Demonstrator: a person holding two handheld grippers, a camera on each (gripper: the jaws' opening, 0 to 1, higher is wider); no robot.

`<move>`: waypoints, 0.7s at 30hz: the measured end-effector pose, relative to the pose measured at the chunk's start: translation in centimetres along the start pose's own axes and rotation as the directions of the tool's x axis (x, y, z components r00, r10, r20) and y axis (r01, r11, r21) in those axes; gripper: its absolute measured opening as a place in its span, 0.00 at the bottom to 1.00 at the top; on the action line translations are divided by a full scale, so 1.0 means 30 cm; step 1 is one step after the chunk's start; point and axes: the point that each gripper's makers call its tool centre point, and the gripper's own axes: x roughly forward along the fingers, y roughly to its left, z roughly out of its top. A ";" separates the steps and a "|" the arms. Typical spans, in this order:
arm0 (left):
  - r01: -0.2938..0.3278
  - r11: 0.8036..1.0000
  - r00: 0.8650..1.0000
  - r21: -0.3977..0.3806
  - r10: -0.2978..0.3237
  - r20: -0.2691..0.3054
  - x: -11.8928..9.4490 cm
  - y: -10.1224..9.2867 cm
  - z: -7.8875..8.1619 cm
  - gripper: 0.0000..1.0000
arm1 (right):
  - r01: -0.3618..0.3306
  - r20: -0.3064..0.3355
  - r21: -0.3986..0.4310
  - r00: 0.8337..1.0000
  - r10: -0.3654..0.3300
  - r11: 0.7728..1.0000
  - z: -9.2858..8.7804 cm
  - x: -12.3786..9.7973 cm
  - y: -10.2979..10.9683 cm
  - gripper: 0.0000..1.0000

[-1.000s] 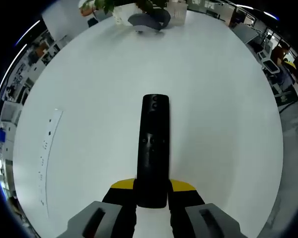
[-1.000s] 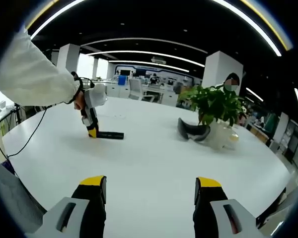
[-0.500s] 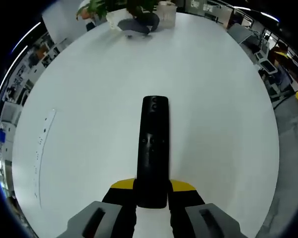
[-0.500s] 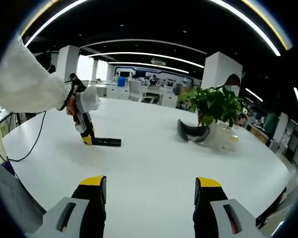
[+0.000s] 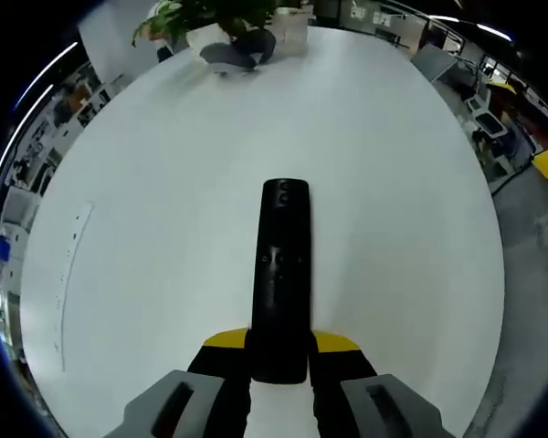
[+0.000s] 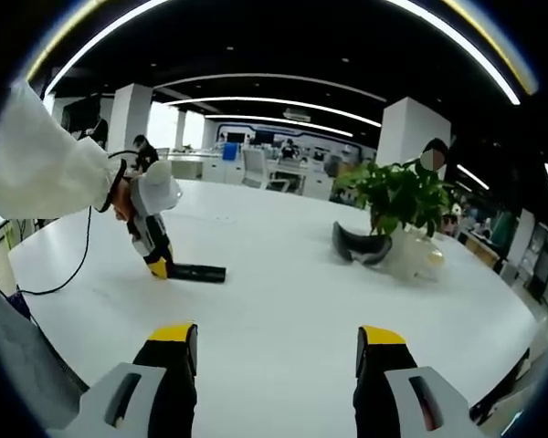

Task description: Press the specified remote control buttons in sequence, fully releasing each button before pressing the next.

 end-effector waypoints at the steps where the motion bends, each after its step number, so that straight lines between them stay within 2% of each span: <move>1: 0.001 1.000 1.000 0.001 -0.001 0.000 -0.001 -0.007 -0.001 0.23 | 0.000 0.004 0.000 1.000 0.000 1.000 0.002 -0.001 0.000 0.69; 12: 0.001 1.000 1.000 0.007 -0.001 -0.009 -0.004 -0.090 -0.012 0.23 | -0.020 0.030 0.018 0.999 0.020 1.000 0.019 -0.010 0.007 0.64; 15: 0.001 1.000 1.000 0.009 -0.001 -0.013 -0.007 -0.115 -0.017 0.23 | -0.045 0.029 0.018 0.999 0.045 0.999 0.020 -0.011 0.023 0.58; 21: 0.002 1.000 1.000 0.006 -0.002 -0.002 -0.012 -0.159 -0.026 0.23 | -0.119 0.017 0.064 0.993 0.118 0.991 0.016 -0.015 0.060 0.37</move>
